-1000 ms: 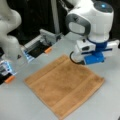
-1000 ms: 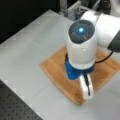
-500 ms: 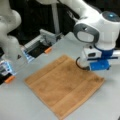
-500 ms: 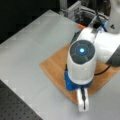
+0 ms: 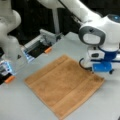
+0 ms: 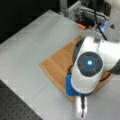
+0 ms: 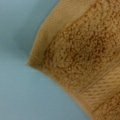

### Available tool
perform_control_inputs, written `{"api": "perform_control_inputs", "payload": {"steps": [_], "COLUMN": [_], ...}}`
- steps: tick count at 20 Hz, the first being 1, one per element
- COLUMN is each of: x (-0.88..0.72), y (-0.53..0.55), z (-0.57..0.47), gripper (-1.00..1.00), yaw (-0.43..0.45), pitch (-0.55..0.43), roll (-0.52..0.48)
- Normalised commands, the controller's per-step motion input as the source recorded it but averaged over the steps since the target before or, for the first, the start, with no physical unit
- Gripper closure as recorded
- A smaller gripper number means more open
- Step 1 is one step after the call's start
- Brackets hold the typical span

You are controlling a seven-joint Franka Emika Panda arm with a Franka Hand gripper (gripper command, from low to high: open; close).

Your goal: Folding a towel twice

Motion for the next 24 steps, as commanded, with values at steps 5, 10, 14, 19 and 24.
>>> {"api": "perform_control_inputs", "payload": {"steps": [5, 10, 14, 19, 24], "x": [0.50, 0.42, 0.31, 0.14, -0.02], "y": [0.14, 0.11, 0.09, 0.04, 0.01], "z": [0.00, 0.01, -0.02, -0.05, -0.09], "gripper": [-1.00, -1.00, -1.00, -1.00, -1.00], "yaw": [-0.118, 0.029, 0.058, 0.049, 0.005], "pitch": [0.154, 0.165, 0.161, 0.211, 0.201], "roll": [-0.337, -0.176, -0.082, -0.043, -0.006]}}
